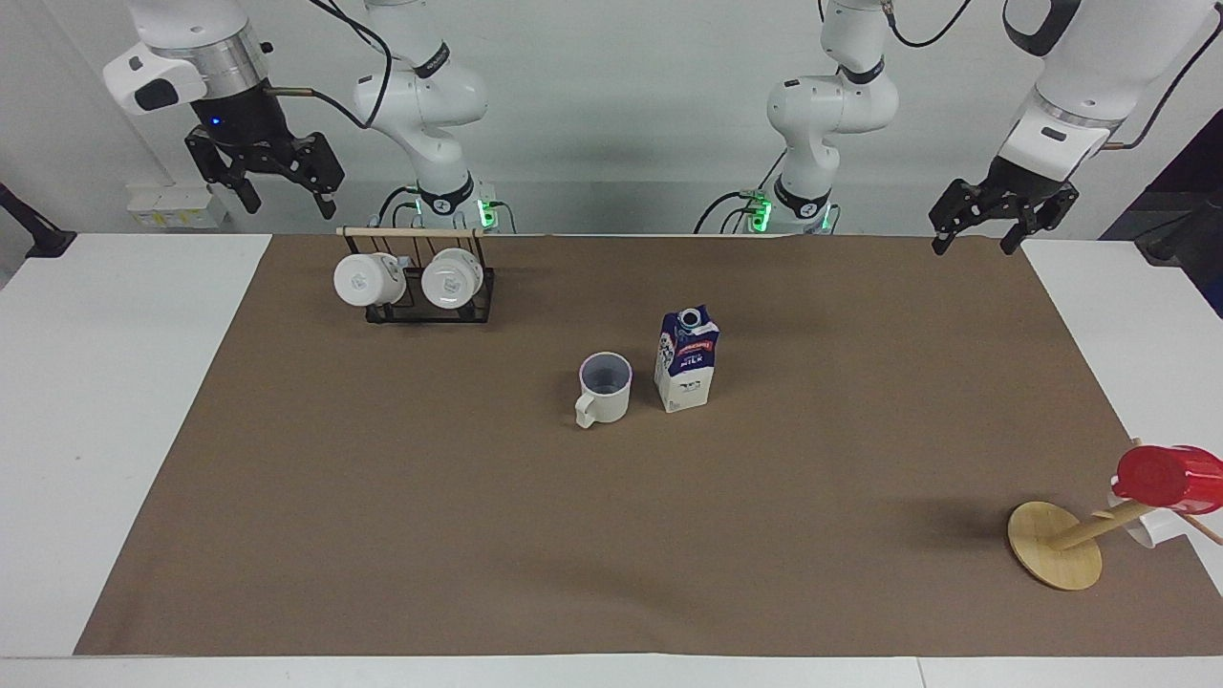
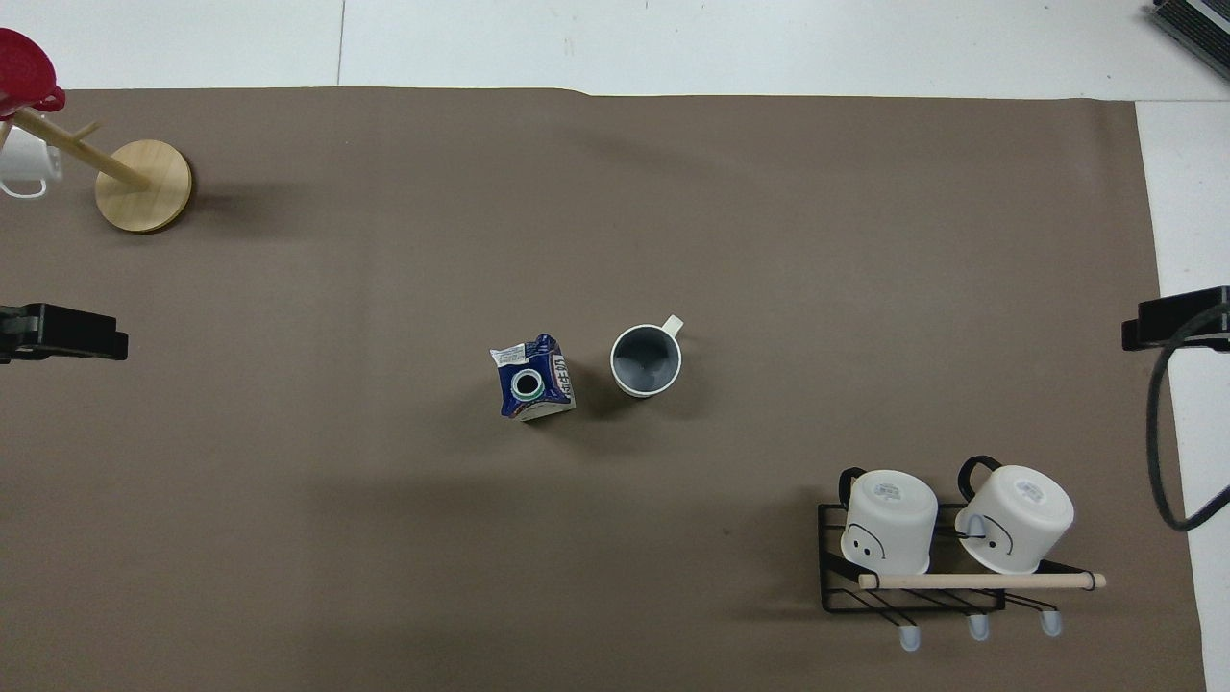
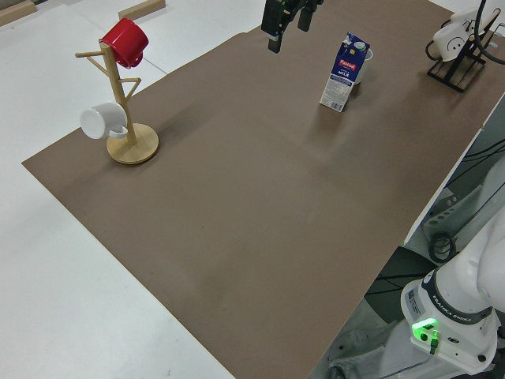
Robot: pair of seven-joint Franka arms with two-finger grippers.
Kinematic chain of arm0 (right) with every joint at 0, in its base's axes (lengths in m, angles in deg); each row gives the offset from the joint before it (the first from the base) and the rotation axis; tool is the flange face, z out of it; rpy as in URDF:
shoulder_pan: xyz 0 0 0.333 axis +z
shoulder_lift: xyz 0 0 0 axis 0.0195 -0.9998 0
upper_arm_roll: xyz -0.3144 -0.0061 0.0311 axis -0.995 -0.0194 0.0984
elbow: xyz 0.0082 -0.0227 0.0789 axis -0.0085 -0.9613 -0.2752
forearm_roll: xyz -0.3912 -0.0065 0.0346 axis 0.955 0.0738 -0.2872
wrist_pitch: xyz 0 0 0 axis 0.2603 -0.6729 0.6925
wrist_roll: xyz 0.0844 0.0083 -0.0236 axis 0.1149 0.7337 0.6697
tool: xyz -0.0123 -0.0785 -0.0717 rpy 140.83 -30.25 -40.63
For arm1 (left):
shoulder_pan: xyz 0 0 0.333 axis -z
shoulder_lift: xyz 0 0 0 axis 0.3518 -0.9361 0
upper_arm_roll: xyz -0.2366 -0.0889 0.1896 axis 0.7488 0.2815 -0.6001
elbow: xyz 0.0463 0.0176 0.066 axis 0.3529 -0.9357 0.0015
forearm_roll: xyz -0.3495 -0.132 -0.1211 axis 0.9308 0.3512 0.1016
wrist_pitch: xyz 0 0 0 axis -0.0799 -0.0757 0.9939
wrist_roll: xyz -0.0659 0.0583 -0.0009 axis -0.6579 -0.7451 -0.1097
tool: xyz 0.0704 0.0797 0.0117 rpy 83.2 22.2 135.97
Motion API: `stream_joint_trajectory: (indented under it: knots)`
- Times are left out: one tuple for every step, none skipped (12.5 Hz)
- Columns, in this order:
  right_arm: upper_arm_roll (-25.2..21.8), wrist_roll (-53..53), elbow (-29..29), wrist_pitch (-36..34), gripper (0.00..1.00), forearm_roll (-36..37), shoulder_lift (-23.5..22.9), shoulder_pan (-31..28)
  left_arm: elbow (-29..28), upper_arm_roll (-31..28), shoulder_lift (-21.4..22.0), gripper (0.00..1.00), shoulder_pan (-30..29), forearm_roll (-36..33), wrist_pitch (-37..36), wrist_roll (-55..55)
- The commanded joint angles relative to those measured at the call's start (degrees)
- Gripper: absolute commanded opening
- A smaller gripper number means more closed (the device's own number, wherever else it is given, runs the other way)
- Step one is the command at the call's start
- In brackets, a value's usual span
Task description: Place cup and milk on table
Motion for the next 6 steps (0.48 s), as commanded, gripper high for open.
stream_joint_trajectory:
  knots:
    - [0.3,1.4,-1.8,1.4,1.0,0.0,1.3,-0.5,1.3,0.4,-0.6,1.0,-0.7,-2.0,-1.6,-2.6]
    - [0.3,1.4,-1.7,1.4,1.0,0.0,1.3,-0.5,1.2,0.4,-0.5,1.0,-0.6,-2.1,-1.8,-3.2]
    - [0.3,1.3,-1.8,1.4,1.0,0.0,1.3,-0.5,1.1,0.4,-0.4,1.0,-0.6,-2.1,-1.9,-3.8]
    - [0.3,1.3,-1.8,1.4,1.0,0.0,1.3,-0.5,1.1,0.4,-0.4,1.0,-0.6,-2.1,-2.1,-3.8]
    - [0.3,1.3,-1.8,1.4,1.0,0.0,1.3,-0.5,1.1,0.4,-0.4,1.0,-0.5,-2.1,-2.1,-3.8]
    - [0.3,1.2,-1.8,1.4,1.0,0.0,1.3,-0.5,1.0,0.4,-0.4,1.0,-0.4,-2.1,-2.1,-3.8]
